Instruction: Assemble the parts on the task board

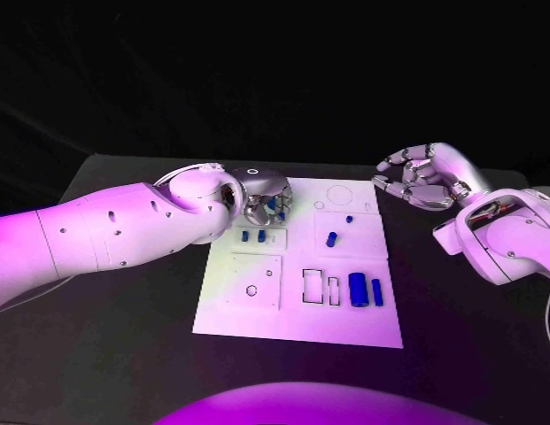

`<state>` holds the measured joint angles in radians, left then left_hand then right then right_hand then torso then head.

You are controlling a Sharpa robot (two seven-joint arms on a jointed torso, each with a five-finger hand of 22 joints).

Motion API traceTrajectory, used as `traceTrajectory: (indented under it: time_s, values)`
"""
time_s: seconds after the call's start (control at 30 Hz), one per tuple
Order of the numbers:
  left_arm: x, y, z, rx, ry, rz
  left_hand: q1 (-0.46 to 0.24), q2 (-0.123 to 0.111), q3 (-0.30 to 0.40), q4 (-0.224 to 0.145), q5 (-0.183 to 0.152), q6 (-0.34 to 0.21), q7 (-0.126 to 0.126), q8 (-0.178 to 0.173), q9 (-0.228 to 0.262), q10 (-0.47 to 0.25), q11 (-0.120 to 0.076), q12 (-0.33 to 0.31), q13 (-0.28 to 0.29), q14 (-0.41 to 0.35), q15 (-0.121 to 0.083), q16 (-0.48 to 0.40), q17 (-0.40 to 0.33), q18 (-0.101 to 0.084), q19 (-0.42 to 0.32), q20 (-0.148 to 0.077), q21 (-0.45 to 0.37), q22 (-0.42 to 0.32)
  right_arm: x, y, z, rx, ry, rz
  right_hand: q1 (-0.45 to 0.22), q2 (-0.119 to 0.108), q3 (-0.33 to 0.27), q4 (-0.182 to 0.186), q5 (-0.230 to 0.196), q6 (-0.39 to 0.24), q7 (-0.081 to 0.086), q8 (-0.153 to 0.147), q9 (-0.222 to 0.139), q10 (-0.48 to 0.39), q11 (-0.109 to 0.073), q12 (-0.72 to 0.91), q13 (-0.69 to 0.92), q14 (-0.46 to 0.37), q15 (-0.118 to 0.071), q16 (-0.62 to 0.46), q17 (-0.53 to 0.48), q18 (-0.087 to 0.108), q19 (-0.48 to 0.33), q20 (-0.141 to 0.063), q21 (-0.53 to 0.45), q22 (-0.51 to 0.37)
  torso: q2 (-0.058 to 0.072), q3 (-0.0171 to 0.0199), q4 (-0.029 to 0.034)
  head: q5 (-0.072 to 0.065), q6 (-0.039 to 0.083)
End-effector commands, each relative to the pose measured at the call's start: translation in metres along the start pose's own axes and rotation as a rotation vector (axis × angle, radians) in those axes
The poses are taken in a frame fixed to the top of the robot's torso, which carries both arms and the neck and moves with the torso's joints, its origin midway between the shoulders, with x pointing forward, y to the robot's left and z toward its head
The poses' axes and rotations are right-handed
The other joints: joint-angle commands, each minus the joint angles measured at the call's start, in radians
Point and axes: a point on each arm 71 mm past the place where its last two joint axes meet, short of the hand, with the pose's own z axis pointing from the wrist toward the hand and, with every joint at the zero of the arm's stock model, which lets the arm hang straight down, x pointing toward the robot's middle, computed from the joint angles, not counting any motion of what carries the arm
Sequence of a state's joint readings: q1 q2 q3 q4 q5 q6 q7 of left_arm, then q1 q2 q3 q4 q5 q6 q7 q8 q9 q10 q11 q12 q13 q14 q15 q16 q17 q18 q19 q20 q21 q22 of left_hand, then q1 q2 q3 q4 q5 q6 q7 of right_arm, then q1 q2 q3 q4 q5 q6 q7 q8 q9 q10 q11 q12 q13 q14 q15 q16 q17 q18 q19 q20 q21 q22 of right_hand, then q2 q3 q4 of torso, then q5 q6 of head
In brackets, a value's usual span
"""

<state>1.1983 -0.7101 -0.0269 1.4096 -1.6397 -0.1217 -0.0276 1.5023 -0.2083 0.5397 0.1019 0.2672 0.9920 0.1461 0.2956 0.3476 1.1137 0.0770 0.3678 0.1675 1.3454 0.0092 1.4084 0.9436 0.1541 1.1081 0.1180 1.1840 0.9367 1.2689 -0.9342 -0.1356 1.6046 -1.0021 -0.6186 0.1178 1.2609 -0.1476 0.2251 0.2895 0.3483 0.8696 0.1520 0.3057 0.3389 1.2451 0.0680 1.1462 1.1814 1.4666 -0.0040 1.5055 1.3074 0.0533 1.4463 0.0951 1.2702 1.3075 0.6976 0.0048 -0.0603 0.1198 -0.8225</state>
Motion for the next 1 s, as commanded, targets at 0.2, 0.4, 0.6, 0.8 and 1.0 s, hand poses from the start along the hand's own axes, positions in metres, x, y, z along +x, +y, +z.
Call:
traceTrajectory:
  time_s: [0.2, 0.4, 0.6, 0.8, 1.0]
  values:
    - [-0.009, 0.004, -0.011, -0.017, -0.022, -0.014, -0.013, 0.0, -0.001, -0.008, -0.004, 0.008, -0.001, 0.005, 0.002, 0.01, -0.001, -0.006, 0.0, 0.008, -0.001, 0.001, -0.002, -0.007, 0.006, -0.004, 0.004, 0.002, 0.0, 0.001, 0.0, -0.012, -0.001, -0.002, -0.006, -0.005, 0.006, 0.0, 0.004, -0.004, -0.003, 0.004, 0.002, 0.003, -0.003, -0.004, -0.001, 0.069, -0.004, -0.005, 0.138, 0.013, -0.006, 0.002, -0.004, 0.097, 0.001, -0.0017, -0.0002, 0.003, 0.009]
    - [-0.009, 0.012, -0.017, -0.043, -0.01, -0.019, -0.015, -0.001, -0.001, -0.009, -0.004, 0.01, -0.002, 0.005, 0.002, 0.012, -0.002, -0.008, 0.0, 0.008, -0.002, 0.001, -0.003, -0.006, 0.005, -0.005, 0.003, 0.0, 0.0, 0.001, 0.0, -0.012, -0.002, -0.003, -0.006, -0.005, 0.006, 0.0, 0.004, -0.004, -0.003, 0.004, 0.002, 0.003, -0.003, -0.004, -0.001, 0.069, -0.004, -0.005, 0.138, 0.013, -0.006, 0.002, -0.004, 0.097, 0.002, -0.0022, 0.0009, 0.002, 0.008]
    - [-0.008, 0.022, -0.021, -0.071, -0.001, -0.021, -0.018, -0.001, -0.001, -0.008, -0.004, 0.012, -0.002, 0.004, 0.002, 0.014, -0.002, -0.01, 0.0, 0.007, -0.002, 0.0, -0.006, -0.006, 0.004, -0.005, 0.002, -0.001, 0.0, 0.001, 0.0, -0.012, -0.001, -0.003, -0.006, -0.005, 0.006, 0.0, 0.004, -0.004, -0.003, 0.004, 0.002, 0.003, -0.003, -0.004, -0.001, 0.069, -0.004, -0.005, 0.138, 0.013, -0.006, 0.002, -0.004, 0.097, 0.002, -0.0021, 0.0004, 0.004, 0.009]
    - [-0.007, 0.031, -0.025, -0.095, 0.009, -0.025, -0.02, -0.002, -0.002, -0.008, -0.004, 0.012, -0.002, 0.004, 0.001, 0.015, -0.002, -0.011, -0.001, 0.007, -0.003, -0.001, -0.009, -0.006, 0.003, -0.005, 0.002, -0.002, 0.0, 0.001, 0.0, -0.012, -0.001, -0.002, -0.006, -0.005, 0.007, 0.0, 0.004, -0.004, -0.003, 0.004, 0.002, 0.004, -0.003, -0.004, -0.002, 0.069, -0.004, -0.006, 0.137, 0.013, -0.006, 0.001, -0.005, 0.096, 0.002, -0.0017, -0.0012, 0.003, 0.007]
    - [-0.006, 0.035, -0.026, -0.106, 0.017, -0.028, -0.021, -0.002, -0.002, -0.008, -0.004, 0.012, -0.003, 0.004, 0.001, 0.015, -0.002, -0.012, -0.001, 0.006, -0.003, -0.002, -0.011, -0.005, 0.001, -0.005, 0.0, -0.006, 0.0, 0.0, 0.0, -0.012, -0.001, -0.002, -0.006, -0.005, 0.007, 0.0, 0.004, -0.004, -0.003, 0.004, 0.002, 0.004, -0.003, -0.004, -0.002, 0.069, -0.004, -0.006, 0.137, 0.013, -0.006, 0.001, -0.005, 0.096, 0.002, -0.0012, -0.0016, 0.004, 0.006]
